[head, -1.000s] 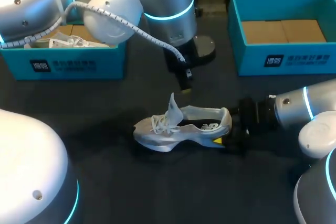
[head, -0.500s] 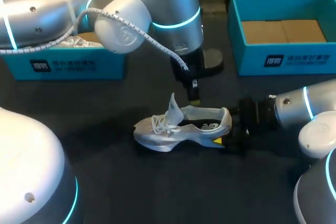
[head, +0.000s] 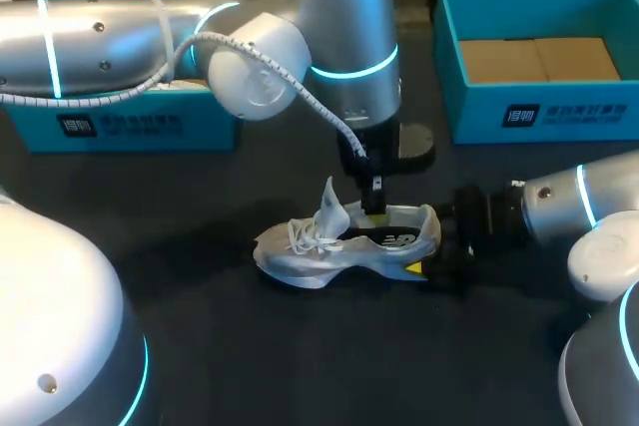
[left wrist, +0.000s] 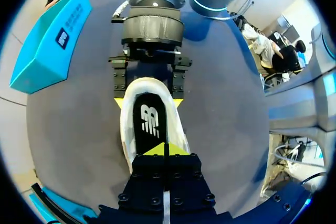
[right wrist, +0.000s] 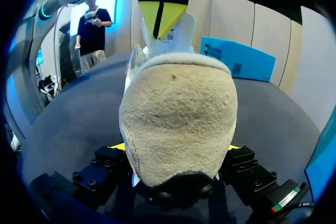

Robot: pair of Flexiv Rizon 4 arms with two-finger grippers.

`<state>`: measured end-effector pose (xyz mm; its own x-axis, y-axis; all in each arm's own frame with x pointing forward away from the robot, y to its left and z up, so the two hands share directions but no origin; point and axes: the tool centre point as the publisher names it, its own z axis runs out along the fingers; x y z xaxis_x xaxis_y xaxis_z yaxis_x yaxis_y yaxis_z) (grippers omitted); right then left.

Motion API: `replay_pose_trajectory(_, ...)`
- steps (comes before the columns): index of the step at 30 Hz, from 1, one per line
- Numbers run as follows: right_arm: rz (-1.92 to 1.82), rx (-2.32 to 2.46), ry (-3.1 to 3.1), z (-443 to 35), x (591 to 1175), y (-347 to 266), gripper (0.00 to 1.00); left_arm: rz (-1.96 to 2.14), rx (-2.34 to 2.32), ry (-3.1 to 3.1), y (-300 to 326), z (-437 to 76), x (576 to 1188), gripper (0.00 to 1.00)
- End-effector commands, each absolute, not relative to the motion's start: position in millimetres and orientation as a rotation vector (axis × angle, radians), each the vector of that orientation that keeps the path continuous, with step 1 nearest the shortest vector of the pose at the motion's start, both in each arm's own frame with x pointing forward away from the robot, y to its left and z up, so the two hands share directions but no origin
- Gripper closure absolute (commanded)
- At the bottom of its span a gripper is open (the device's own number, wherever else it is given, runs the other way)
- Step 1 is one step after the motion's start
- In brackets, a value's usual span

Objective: Take the shoe out of the shoebox, open the shoe tongue, remove and reinsert the insole, then place the shoe into the shoebox

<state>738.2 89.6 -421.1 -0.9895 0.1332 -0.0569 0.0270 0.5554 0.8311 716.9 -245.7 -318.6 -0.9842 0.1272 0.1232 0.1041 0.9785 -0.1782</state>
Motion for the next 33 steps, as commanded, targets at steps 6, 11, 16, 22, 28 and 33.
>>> replay_pose_trajectory(6, 1.417, 0.141, 2.671, -421, 738, 92, 1.00, 0.223, -0.219, -2.966, -250, -342, 709, 1.00)
replay_pose_trajectory(11, 1.417, 0.141, 2.671, -421, 738, 92, 1.00, 0.223, -0.215, -2.967, -251, -357, 708, 1.00)
replay_pose_trajectory(16, 1.417, 0.141, 2.671, -421, 738, 92, 1.00, 0.241, -0.208, -2.970, -249, -367, 709, 1.00)
replay_pose_trajectory(22, 1.417, 0.141, 2.671, -421, 738, 92, 1.00, 0.250, -0.204, -2.964, -248, -374, 712, 1.00)
replay_pose_trajectory(28, 1.417, 0.141, 2.671, -421, 738, 92, 1.00, 0.265, -0.222, -2.935, -247, -377, 712, 1.00)
replay_pose_trajectory(33, 1.417, 0.141, 2.671, -421, 738, 92, 1.00, 0.272, -0.259, -2.904, -250, -380, 711, 1.00)
